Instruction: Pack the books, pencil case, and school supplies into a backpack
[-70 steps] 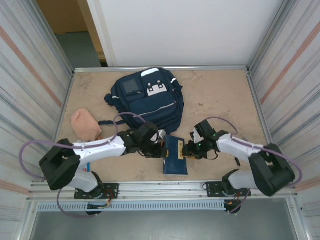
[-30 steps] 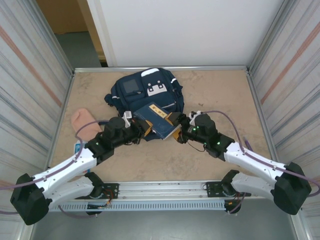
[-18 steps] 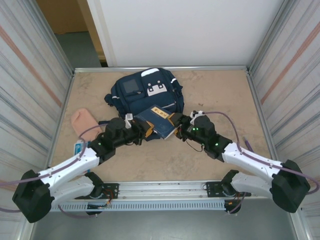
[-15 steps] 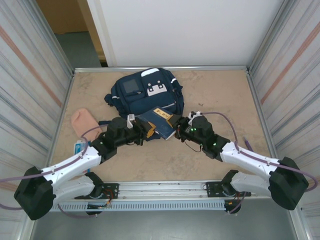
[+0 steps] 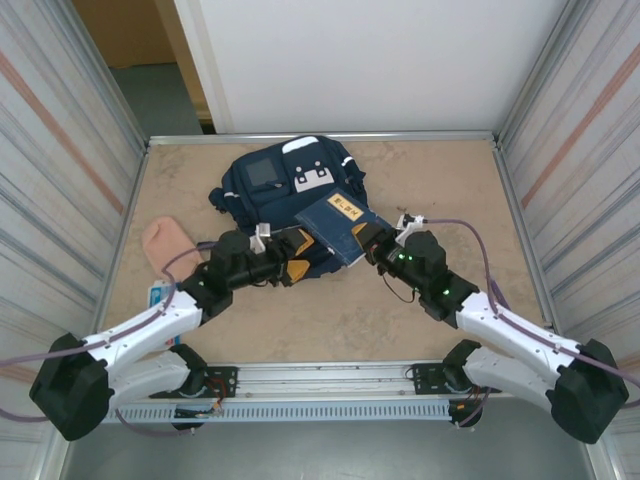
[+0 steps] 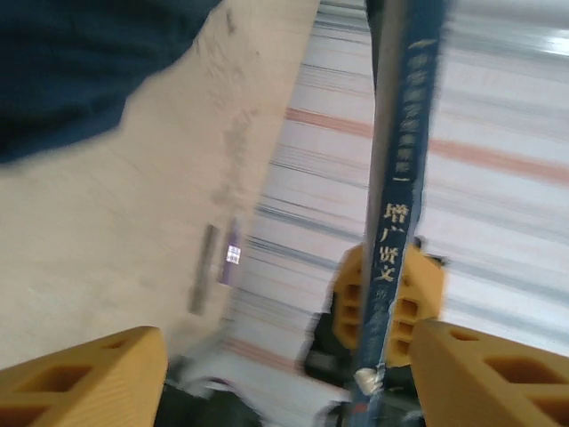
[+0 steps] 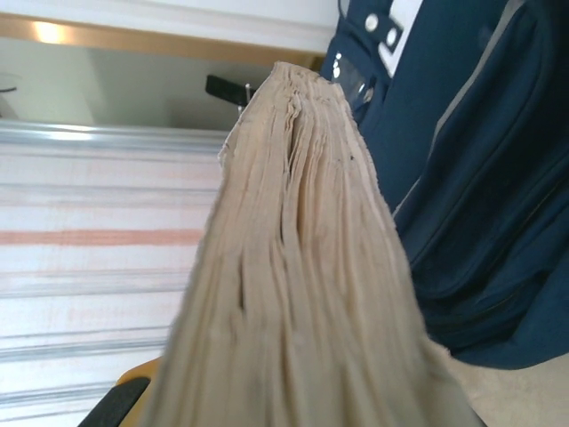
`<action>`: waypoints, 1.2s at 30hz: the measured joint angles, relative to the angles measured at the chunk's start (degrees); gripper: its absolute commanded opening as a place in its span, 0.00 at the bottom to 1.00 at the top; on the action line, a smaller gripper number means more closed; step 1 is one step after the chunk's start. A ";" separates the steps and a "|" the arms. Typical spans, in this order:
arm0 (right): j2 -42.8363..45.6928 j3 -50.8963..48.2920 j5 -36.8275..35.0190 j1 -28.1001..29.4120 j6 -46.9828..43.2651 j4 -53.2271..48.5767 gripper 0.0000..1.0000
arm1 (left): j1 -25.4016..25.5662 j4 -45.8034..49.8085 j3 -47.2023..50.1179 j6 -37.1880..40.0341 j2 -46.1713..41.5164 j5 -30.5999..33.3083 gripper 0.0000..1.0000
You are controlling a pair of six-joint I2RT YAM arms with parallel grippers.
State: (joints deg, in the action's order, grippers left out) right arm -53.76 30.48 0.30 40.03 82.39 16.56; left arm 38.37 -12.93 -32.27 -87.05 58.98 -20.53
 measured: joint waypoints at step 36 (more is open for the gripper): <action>18.56 13.11 9.66 -23.19 -28.50 -43.65 0.00 | -0.50 40.37 -48.81 101.68 53.00 28.74 0.72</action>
State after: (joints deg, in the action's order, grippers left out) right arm -35.20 43.59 9.96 16.84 53.89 -27.09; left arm 37.87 27.44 -81.08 14.63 111.98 8.21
